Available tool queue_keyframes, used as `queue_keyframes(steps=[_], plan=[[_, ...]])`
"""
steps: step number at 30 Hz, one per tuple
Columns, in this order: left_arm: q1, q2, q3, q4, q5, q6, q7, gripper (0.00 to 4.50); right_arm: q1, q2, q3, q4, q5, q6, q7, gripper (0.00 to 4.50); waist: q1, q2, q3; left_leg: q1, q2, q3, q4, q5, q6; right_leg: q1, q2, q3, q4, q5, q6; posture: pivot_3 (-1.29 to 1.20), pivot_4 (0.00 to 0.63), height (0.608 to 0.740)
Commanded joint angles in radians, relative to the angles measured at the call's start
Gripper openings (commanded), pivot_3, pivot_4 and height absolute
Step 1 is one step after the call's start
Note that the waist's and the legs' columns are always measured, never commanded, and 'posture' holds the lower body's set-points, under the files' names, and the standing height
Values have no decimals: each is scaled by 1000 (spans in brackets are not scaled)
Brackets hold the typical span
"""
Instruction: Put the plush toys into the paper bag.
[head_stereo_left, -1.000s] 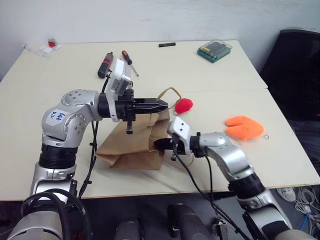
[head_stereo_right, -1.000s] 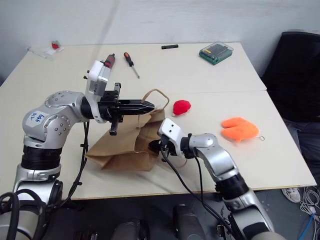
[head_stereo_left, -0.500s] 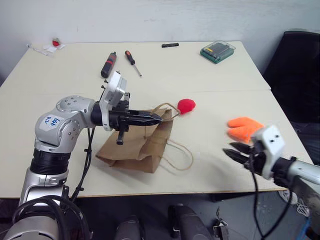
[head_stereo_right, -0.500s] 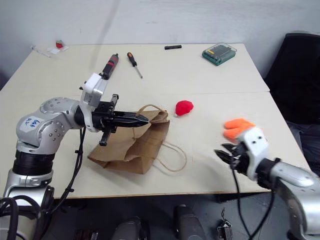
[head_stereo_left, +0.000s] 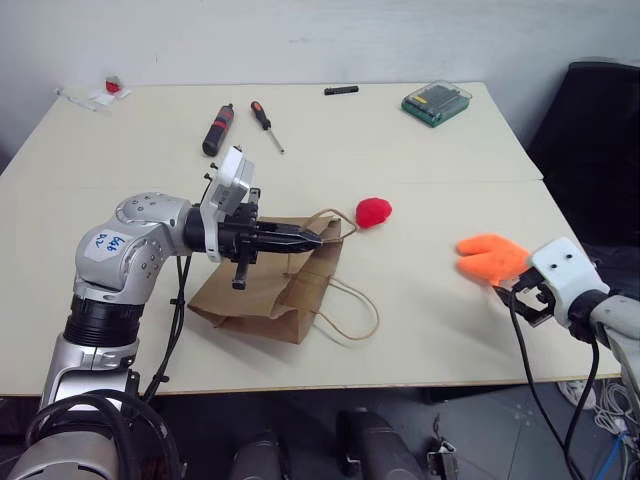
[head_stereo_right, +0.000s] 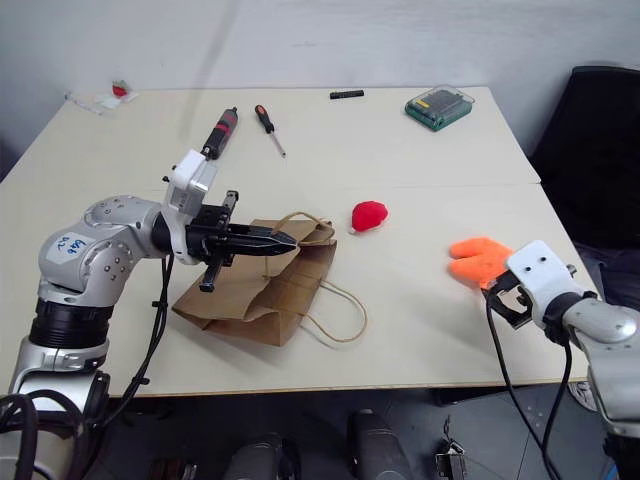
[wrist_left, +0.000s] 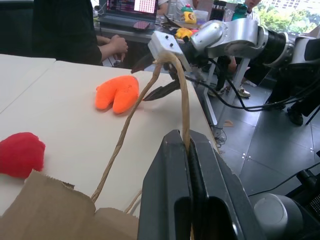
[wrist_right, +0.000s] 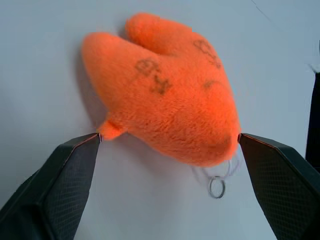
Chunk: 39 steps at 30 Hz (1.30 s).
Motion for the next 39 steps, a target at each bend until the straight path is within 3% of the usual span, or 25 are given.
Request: queue_keyframes(steps=[1, 3, 12, 15, 20, 24, 28, 32, 39], plan=[[-18, 6, 30, -6, -8, -10, 15, 0, -64, -5, 58, 72, -56, -124, -2, 4300, 0, 0, 0, 0, 0, 0, 0, 0, 0, 0, 0, 0, 0, 0, 0, 0, 150, 740], [-17, 7, 32, -6, -7, -11, 20, 0, -92, -10, 97, 117, -94, -181, -6, 3873, 0, 0, 0, 0, 0, 0, 0, 0, 0, 0, 0, 0, 0, 0, 0, 0, 150, 740], [-13, 24, 45, -4, -8, -10, 30, 0, -108, -3, 92, 155, -128, -279, -10, 802, 0, 0, 0, 0, 0, 1, 0, 0, 0, 0, -1, 0, 1, 0, 0, 0, 150, 740], [-17, 29, 46, -1, -10, -6, 29, 0, -95, -4, 35, 65, -23, -270, 73, 74, 0, 1, 1, 0, 1, 1, 0, 0, 0, 0, -1, 0, 1, 0, 0, 0, 150, 740], [-32, 32, 40, 6, -10, -4, 19, 0, -113, -19, 15, -197, 248, -202, 295, 38, -2, 3, 2, 1, 1, 1, 0, 0, -1, 0, 0, 0, 1, 0, 0, 0, 150, 740], [-51, 28, 28, 20, -1, -10, 11, 0, -215, -7, 117, -301, 291, -197, 364, 38, -1, 3, 2, 0, 1, 1, 1, 0, -1, 0, -1, -1, 2, 0, 0, 0, 150, 740], [-81, 16, 14, 42, 6, -15, 2, 0, -400, 93, 328, -259, 198, -250, 386, 38, 0, 3, 2, 0, 1, 0, 2, 0, -1, 0, -1, -1, 1, 0, 0, 0, 150, 740], [-103, 5, -7, 53, 13, -21, -17, 0, -545, 196, 500, -70, 26, -435, 401, 38, -1, 3, 2, 0, 0, 0, 2, 0, 0, -1, 0, -1, 2, 0, 0, 0, 150, 740], [-122, -6, -23, 58, 15, -25, -29, 0, -698, 298, 639, 222, -132, -735, 451, 38, -4, 3, 3, -1, 1, 2, 3, 0, 1, -2, -1, -1, 1, 0, 0, 0, 150, 740]])
